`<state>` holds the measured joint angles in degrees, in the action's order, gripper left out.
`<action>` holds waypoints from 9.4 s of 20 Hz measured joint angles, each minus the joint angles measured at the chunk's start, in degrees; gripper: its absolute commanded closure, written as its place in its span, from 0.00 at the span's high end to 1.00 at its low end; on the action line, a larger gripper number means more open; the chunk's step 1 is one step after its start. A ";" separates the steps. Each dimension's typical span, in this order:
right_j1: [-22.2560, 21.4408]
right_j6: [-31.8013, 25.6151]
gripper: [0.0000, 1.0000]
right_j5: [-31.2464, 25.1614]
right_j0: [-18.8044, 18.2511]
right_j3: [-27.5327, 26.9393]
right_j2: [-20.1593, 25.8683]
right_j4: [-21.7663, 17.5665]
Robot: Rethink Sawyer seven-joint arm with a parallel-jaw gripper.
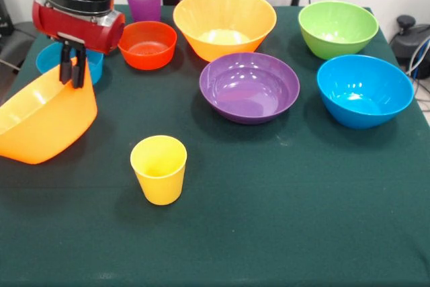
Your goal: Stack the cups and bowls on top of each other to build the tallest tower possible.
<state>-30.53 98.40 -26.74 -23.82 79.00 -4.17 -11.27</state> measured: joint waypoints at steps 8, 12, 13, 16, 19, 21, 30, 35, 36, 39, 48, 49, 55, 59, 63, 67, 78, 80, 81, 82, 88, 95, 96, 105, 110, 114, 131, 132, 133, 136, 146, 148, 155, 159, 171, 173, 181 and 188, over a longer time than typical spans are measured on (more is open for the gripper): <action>-0.52 0.00 0.00 -0.42 0.12 -1.43 -2.09 -1.77; -1.91 0.00 0.00 -1.92 0.08 -1.52 -2.70 -1.84; -2.20 0.00 0.00 -2.13 0.08 -1.53 -2.74 -1.83; -3.00 0.00 0.00 -2.82 0.08 -1.65 -2.83 -1.84; -3.74 0.00 0.00 -3.66 0.09 -1.72 -2.85 -1.84; -4.33 0.00 0.00 -4.55 0.08 -1.79 -2.85 -1.84; -7.69 0.00 0.00 -6.56 -1.20 -1.77 -1.01 -1.38; -9.38 0.00 0.00 -7.86 -2.07 -1.77 0.67 0.00; -9.78 0.00 0.00 -8.33 -2.35 -1.76 1.19 0.43; -10.95 0.00 0.00 -10.00 -3.08 -1.76 2.68 1.66; -12.97 0.00 0.00 -12.54 -3.80 -1.74 5.83 4.24; -13.11 0.00 0.00 -12.61 -3.78 -1.75 6.09 4.54; -13.32 0.00 0.00 -14.13 -3.76 -1.74 7.45 5.65; -13.32 0.00 0.00 -14.81 -3.48 -1.74 8.20 6.25; -13.31 0.00 0.00 -14.82 -2.73 -1.75 8.63 7.27; -13.31 0.00 0.00 -14.82 -1.59 -1.74 9.17 8.59; -13.31 0.00 0.00 -15.91 2.41 -1.76 9.47 10.96; -13.30 0.00 0.00 -16.50 2.98 -1.91 9.48 11.42; -13.31 0.00 0.00 -16.68 3.13 -1.98 9.49 11.59; -13.29 0.00 0.00 -17.05 3.40 -2.16 9.49 11.96; -13.28 0.00 0.00 -18.39 4.15 -3.24 9.52 14.05; -13.18 0.00 0.00 -19.64 5.12 -4.41 9.59 16.64; -13.15 0.00 0.00 -19.65 5.23 -4.47 9.64 17.28; -12.74 0.00 0.00 -19.54 5.43 -4.50 12.16 24.06; -12.53 0.00 0.00 -18.14 5.41 -4.48 15.01 27.53; -12.33 0.00 0.00 -15.79 4.90 -4.03 18.33 30.25; -4.92 0.00 0.00 -5.05 -6.33 1.28 35.69 32.21; -4.10 0.00 0.00 -4.58 -7.32 1.78 36.92 32.20; -3.28 0.00 0.00 -4.11 -8.30 2.28 38.15 32.20; -0.67 0.00 0.00 -3.80 -11.08 3.78 41.62 32.21; 3.58 0.00 0.00 -3.80 -14.54 6.04 48.37 32.24; 4.09 0.00 0.00 -3.80 -14.69 6.04 49.36 32.25; 5.50 0.00 0.00 -3.80 -14.75 6.03 52.87 31.66; 6.54 0.00 0.00 -3.80 -14.77 6.02 54.52 30.55; 10.71 0.00 0.00 -3.80 -16.69 6.42 57.47 25.98; 11.15 0.00 0.00 -3.80 -17.37 6.85 57.98 25.40; 11.63 0.00 0.00 -3.80 -19.94 7.90 58.92 24.32; 11.96 0.00 0.00 -3.80 -22.31 8.07 60.47 24.32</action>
<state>-18.57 98.40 -30.55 -46.13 87.07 56.30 13.06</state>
